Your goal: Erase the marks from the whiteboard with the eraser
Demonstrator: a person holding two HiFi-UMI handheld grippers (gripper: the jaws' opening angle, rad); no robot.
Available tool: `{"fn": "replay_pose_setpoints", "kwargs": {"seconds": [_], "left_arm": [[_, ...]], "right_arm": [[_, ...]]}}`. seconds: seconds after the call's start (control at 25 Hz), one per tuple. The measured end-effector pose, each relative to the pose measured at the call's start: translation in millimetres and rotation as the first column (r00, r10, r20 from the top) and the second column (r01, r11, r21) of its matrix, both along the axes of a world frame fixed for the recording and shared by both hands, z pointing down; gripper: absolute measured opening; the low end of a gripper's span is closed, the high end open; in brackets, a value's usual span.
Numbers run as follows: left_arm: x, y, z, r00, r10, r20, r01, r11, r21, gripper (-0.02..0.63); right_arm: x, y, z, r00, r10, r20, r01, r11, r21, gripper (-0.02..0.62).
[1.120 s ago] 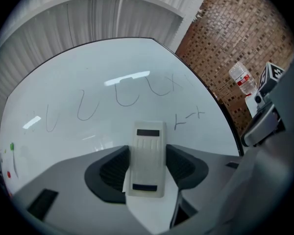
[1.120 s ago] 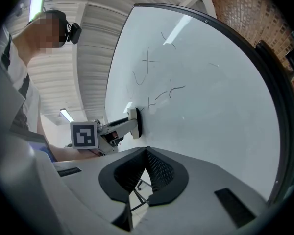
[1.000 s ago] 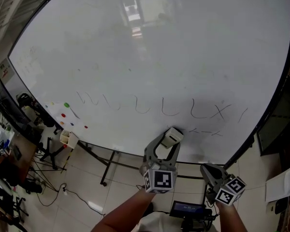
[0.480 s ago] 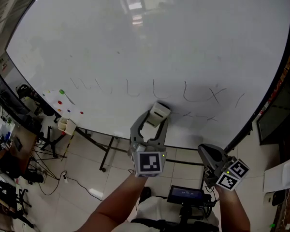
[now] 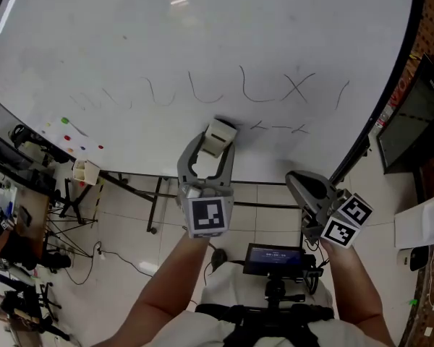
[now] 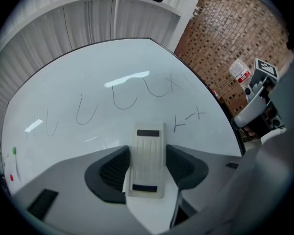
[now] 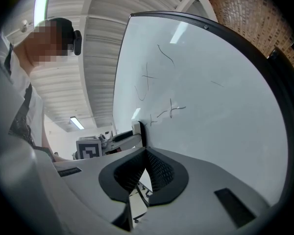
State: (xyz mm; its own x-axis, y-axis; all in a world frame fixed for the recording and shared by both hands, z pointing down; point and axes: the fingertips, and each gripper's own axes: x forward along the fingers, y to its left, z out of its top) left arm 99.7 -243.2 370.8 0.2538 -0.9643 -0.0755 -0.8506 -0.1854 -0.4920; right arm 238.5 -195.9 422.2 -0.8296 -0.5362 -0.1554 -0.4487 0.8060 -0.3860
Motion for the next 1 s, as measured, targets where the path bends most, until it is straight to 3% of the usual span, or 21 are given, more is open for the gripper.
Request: {"fn": "replay_pose_setpoints", "kwargs": {"seconds": [0.08, 0.16, 0.28, 0.36, 0.68, 0.88, 1.0], "left_arm": [[-1.9, 2.9, -11.3, 1.0, 0.007, 0.004, -0.007, 0.999, 0.049, 0.268], [-12.8, 6.3, -25.6, 0.999, -0.034, -0.039, 0.038, 0.993, 0.109, 0.268], [-25.9, 2.7, -34.6, 0.991, -0.092, -0.097, 0.103, 0.987, 0.123, 0.27], [-19.7, 1.1, -30.6, 0.99, -0.09, -0.112, 0.102, 0.989, 0.106, 0.27], [42.0, 1.6, 3.5, 0.992, 0.028, -0.127, -0.033, 0.999, -0.037, 0.272], [31.9, 3.1, 0.4, 0.995, 0.012, -0.095, -0.013, 1.0, -0.007, 0.27], [0.3, 1.7, -11.2, 0.983, -0.07, -0.169, 0.071, 0.997, 0.005, 0.27]], "right_arm": [[3.1, -2.0, -0.3, 1.0, 0.003, -0.001, -0.003, 1.0, 0.001, 0.015], [6.3, -3.2, 0.1, 1.0, 0.007, -0.002, -0.007, 1.0, -0.003, 0.015], [8.9, -2.4, 1.9, 1.0, 0.008, -0.003, -0.008, 1.0, -0.011, 0.015], [11.2, -1.9, 1.8, 1.0, 0.012, 0.0, -0.012, 1.0, -0.014, 0.015], [29.3, 4.7, 3.5, 0.999, 0.035, -0.009, -0.035, 0.999, -0.018, 0.015], [44.4, 9.6, 6.6, 0.998, 0.061, -0.013, -0.061, 0.998, -0.027, 0.015], [46.5, 13.0, 4.6, 0.998, 0.061, -0.011, -0.061, 0.998, -0.02, 0.015]]}}
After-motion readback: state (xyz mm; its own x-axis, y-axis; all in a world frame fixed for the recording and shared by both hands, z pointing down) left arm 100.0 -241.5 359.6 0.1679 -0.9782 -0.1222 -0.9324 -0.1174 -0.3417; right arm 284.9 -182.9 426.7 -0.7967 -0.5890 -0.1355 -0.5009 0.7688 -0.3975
